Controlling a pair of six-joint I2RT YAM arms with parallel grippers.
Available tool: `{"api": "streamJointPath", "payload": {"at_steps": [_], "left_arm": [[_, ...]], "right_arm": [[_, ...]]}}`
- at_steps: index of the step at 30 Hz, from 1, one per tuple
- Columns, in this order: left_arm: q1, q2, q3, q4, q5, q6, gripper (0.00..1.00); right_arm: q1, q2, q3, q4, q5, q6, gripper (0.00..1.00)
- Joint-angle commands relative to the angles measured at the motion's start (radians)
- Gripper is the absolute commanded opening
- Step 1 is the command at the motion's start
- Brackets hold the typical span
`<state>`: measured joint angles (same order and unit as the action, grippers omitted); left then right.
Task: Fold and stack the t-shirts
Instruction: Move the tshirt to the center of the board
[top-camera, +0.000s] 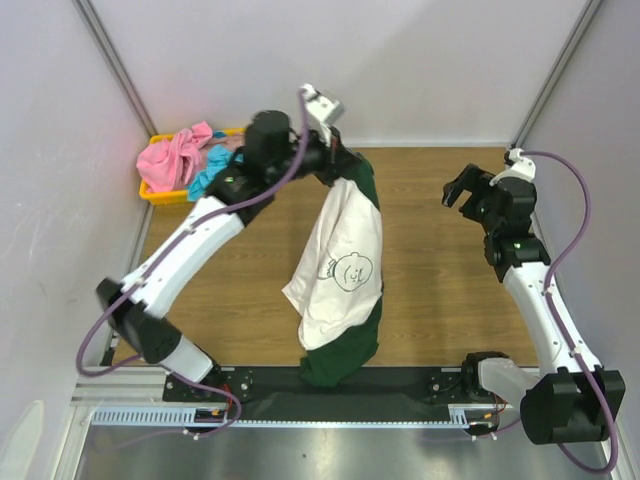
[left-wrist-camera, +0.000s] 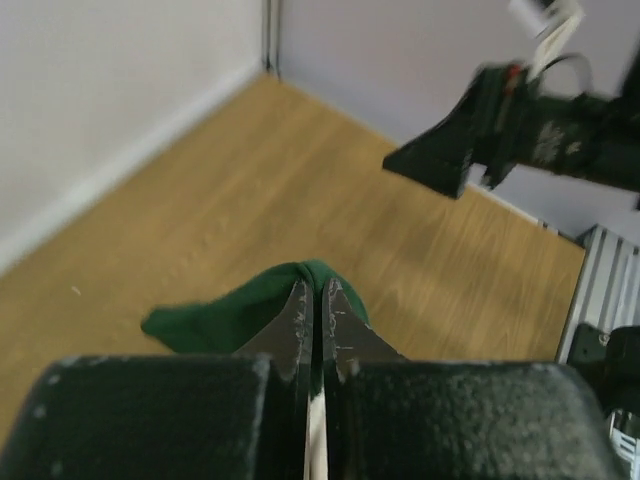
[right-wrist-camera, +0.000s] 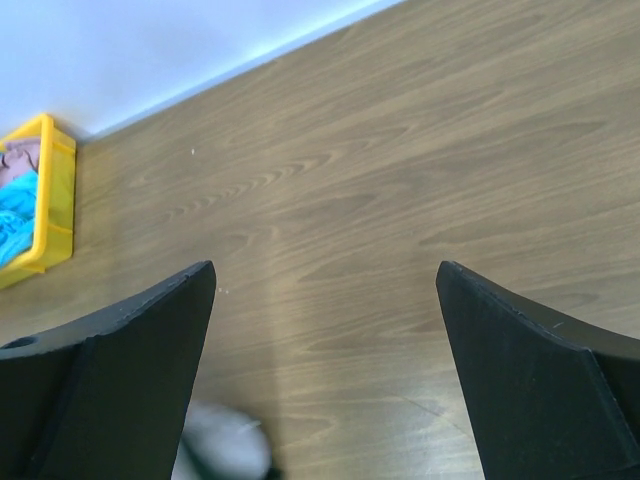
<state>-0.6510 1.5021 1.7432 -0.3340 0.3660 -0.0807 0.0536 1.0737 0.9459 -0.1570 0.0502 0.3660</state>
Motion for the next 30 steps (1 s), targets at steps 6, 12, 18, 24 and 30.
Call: {"api": "streamJointPath", "payload": {"at_steps": [6, 12, 18, 24, 30], "left_arm": [[-0.042, 0.155, -0.145, 0.286, -0.183, -0.151, 0.00], [-0.042, 0.244, -0.212, 0.373, -0.327, -0.208, 0.00], [-0.029, 0.299, -0.220, 0.354, -0.536, -0.238, 0.00], [0.007, 0.340, -0.202, 0.316, -0.512, -0.245, 0.00], [0.010, 0.325, -0.244, 0.329, -0.435, -0.154, 0.00]], "right_arm": [[0.003, -0.104, -0.119, 0.046, -0.124, 0.034, 1.00], [0.018, -0.084, -0.255, 0.144, -0.210, 0.097, 1.00], [0.133, 0.027, -0.328, 0.243, -0.164, 0.103, 0.99], [0.256, 0.185, -0.317, 0.365, -0.087, 0.122, 0.97], [0.284, 0.341, -0.302, 0.519, -0.052, 0.185, 0.93]]}}
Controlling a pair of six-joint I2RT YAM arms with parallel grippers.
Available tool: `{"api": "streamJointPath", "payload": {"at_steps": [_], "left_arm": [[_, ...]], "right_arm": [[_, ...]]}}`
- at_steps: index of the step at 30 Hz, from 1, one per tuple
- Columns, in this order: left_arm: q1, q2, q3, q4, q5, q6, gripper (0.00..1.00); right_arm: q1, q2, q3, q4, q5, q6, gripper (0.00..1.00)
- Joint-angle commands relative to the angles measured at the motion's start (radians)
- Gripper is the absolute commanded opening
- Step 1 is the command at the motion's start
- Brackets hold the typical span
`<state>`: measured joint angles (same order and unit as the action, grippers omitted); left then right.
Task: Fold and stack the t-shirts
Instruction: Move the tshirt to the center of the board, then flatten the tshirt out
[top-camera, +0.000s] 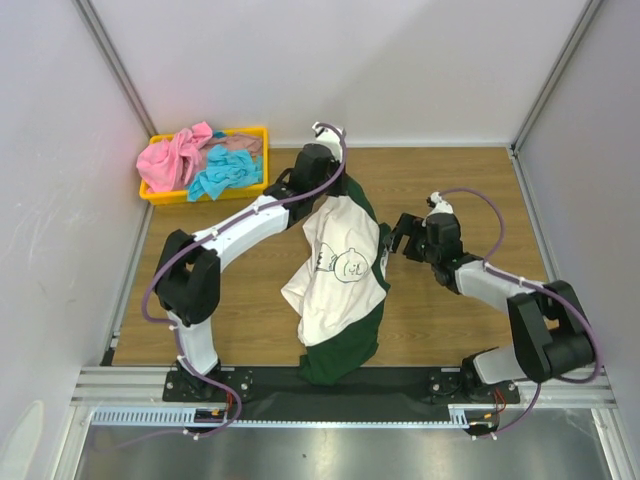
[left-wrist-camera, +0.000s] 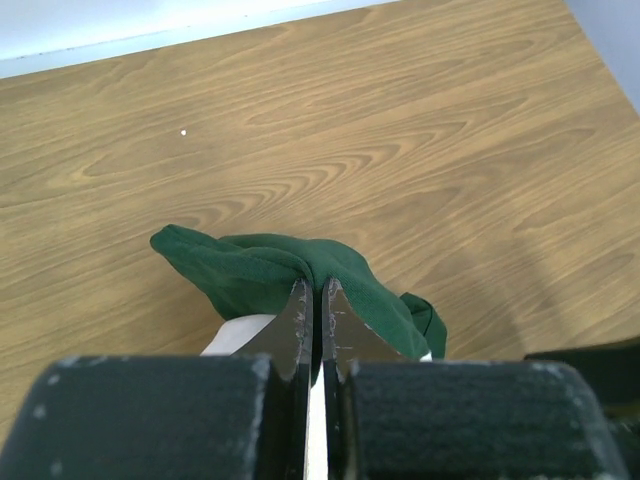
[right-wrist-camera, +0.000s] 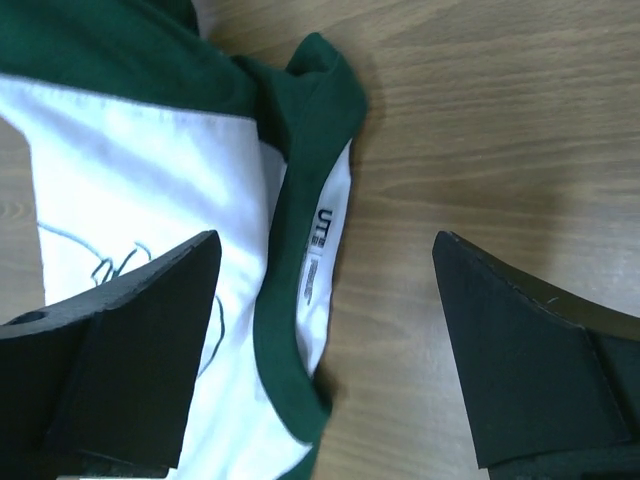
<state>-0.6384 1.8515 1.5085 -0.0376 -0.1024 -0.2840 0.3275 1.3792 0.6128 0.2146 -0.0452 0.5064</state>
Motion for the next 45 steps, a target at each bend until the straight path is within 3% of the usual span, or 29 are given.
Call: {"api": "streamJointPath", "payload": {"at_steps": [1, 7, 13, 22, 35, 36, 39, 41, 45], "left_arm": [[-0.001, -0.034, -0.017, 0.033, 0.030, 0.054, 0.01], [-0.001, -0.049, -0.037, 0.033, 0.027, 0.077, 0.00], [-0.001, -0.054, -0.044, 0.035, -0.005, 0.094, 0.00], [0.000, -0.067, -0.051, 0.005, -0.088, 0.111, 0.00], [0.026, -0.071, -0.079, -0.001, -0.082, 0.095, 0.00], [0.028, -0.072, -0.077, -0.001, -0.082, 0.095, 0.00], [0.032, -0.083, -0.077, -0.007, -0.086, 0.100, 0.00], [0.040, -0.093, -0.077, -0.019, -0.095, 0.111, 0.00], [0.060, -0.135, -0.077, -0.054, -0.125, 0.137, 0.00]], "right_arm": [[0.013, 0.056, 0.044, 0.158, 0.071, 0.046, 0.91], [0.016, 0.187, 0.111, 0.196, 0.074, 0.052, 0.75], [0.019, 0.253, 0.130, 0.247, 0.087, 0.061, 0.66], [0.022, 0.336, 0.177, 0.258, 0.068, 0.061, 0.57], [0.024, 0.399, 0.228, 0.212, 0.054, 0.043, 0.43], [0.024, 0.396, 0.229, 0.207, 0.054, 0.040, 0.39], [0.022, 0.368, 0.246, 0.168, 0.068, 0.027, 0.06], [0.021, 0.339, 0.266, 0.118, 0.090, 0.018, 0.00], [0.021, 0.215, 0.307, 0.036, 0.081, -0.018, 0.00]]}}
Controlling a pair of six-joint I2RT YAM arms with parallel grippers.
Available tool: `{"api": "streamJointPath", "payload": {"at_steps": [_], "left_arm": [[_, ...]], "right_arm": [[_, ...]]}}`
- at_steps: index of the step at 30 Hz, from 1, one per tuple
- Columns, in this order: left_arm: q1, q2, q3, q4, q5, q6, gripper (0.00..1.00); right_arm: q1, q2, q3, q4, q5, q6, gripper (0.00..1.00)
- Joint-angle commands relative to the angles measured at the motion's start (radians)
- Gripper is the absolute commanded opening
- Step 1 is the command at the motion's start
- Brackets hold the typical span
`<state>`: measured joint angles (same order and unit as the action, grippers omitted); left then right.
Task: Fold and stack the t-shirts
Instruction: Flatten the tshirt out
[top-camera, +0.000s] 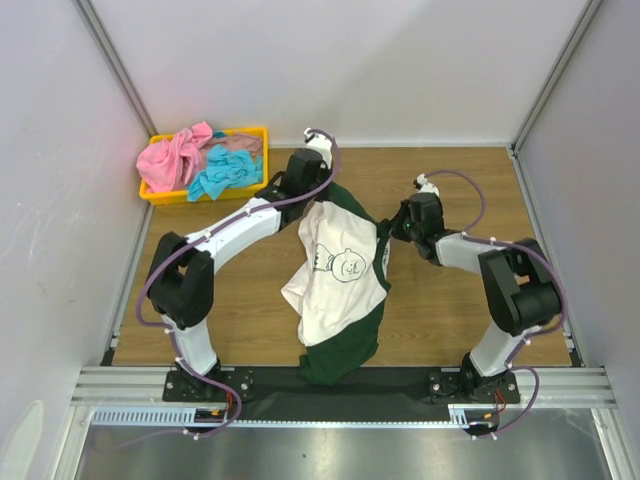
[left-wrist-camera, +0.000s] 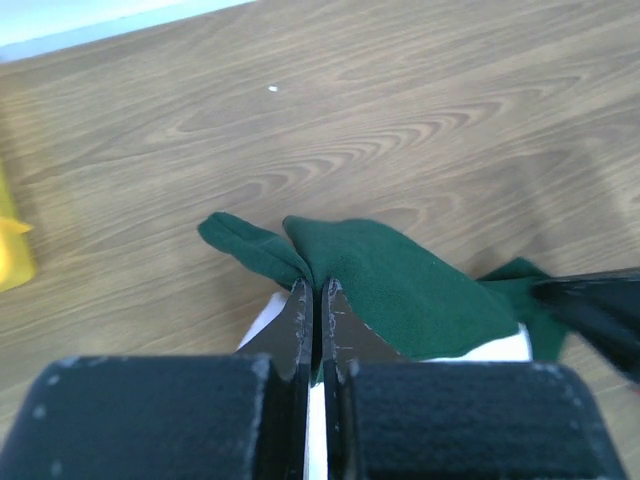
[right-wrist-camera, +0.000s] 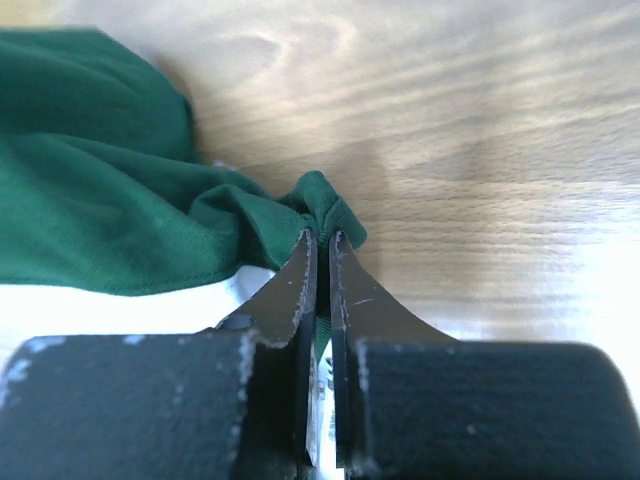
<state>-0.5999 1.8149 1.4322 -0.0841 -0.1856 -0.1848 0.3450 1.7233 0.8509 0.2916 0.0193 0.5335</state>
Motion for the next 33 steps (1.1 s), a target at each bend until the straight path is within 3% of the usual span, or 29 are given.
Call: {"api": "streamJointPath", "payload": {"at_steps": [1, 19, 24, 28, 33], "left_arm": [[0.031, -0.126, -0.007, -0.019, -0.057, 0.042, 0.00], [0.084, -0.687, -0.187, 0.122, -0.192, 0.183, 0.00], [0.084, -0.779, -0.193, 0.110, -0.124, 0.261, 0.00], [0.084, -0.799, -0.113, 0.032, -0.077, 0.249, 0.00], [0.083, -0.731, -0.093, 0.015, 0.161, 0.245, 0.04]], "right_arm": [[0.003, -0.154, 0.071, -0.052, 0.014, -0.055, 0.00], [0.003, -0.623, 0.145, -0.218, 0.076, -0.223, 0.00], [0.006, -0.721, 0.142, -0.244, 0.082, -0.250, 0.00], [0.009, -0.784, 0.131, -0.279, 0.067, -0.242, 0.00], [0.009, -0.788, 0.100, -0.393, 0.210, -0.192, 0.00]]}}
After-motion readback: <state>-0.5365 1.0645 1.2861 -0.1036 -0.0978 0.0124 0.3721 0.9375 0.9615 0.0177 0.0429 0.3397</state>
